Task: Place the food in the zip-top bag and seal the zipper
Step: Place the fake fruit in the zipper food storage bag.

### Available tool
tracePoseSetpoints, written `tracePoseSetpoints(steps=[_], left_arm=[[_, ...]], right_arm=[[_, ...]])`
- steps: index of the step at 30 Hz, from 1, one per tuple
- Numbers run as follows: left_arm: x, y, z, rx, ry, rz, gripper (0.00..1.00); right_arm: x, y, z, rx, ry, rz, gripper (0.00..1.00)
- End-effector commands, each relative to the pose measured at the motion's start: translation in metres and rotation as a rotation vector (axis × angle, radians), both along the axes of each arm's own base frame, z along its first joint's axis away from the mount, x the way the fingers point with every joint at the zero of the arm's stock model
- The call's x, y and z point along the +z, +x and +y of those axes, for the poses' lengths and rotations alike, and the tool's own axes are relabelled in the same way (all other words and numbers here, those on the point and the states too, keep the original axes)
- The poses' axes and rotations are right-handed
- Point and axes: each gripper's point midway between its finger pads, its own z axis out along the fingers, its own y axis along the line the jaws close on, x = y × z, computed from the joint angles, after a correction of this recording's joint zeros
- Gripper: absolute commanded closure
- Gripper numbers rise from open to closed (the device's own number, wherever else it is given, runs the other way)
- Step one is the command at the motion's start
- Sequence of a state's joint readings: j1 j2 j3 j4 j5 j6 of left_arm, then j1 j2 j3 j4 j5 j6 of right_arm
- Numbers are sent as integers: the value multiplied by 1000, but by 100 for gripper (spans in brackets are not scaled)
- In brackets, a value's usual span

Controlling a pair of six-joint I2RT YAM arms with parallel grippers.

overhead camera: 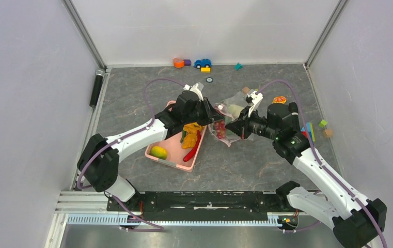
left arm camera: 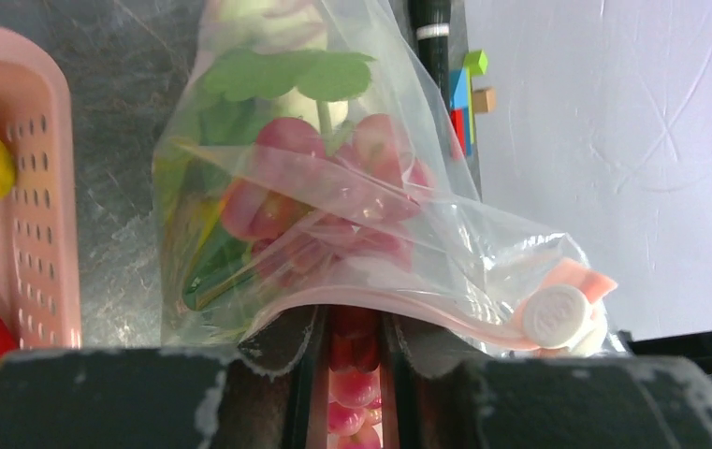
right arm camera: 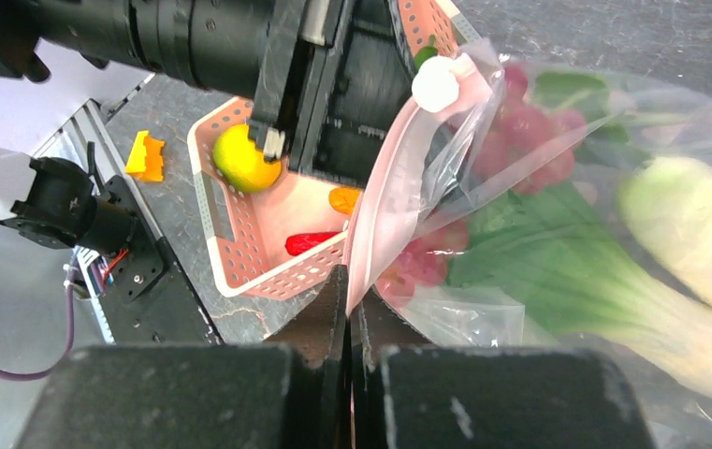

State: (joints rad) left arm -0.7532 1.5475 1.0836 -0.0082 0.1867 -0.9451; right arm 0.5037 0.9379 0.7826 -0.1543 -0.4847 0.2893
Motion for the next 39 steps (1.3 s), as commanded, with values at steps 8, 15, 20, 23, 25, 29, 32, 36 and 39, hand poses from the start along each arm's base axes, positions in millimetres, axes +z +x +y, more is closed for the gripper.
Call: tracePoseSetpoints(steps=[8, 15, 20, 23, 25, 29, 32, 36, 39], left_arm=[[64, 40, -12, 204, -90, -154, 98], [57, 37, -31, 150, -59, -165, 91], [52, 16, -40, 10, -37, -168, 66], [56, 0, -42, -76, -34, -191, 43], [64, -10, -41, -122, -34, -224, 26], [75, -30, -33, -193, -19, -273, 2], [85, -39, -25, -212, -24, -310, 0], [96, -55, -10, -242, -23, -370, 0], [92, -54, 8, -199, 30, -397, 0]], right_arm=[[9, -17, 8, 79, 58, -4, 98], [28, -11, 9, 48, 93, -23, 98], [36, 11, -7, -114, 69, -32, 97], [28, 30, -28, -278, -2, -9, 97], [21, 39, -40, -364, -48, 10, 97], [21, 46, -51, -433, -77, 7, 97], [24, 51, -64, -502, -104, -10, 97], [24, 56, -90, -632, -165, -27, 97], [22, 55, -102, -678, -203, -30, 97]])
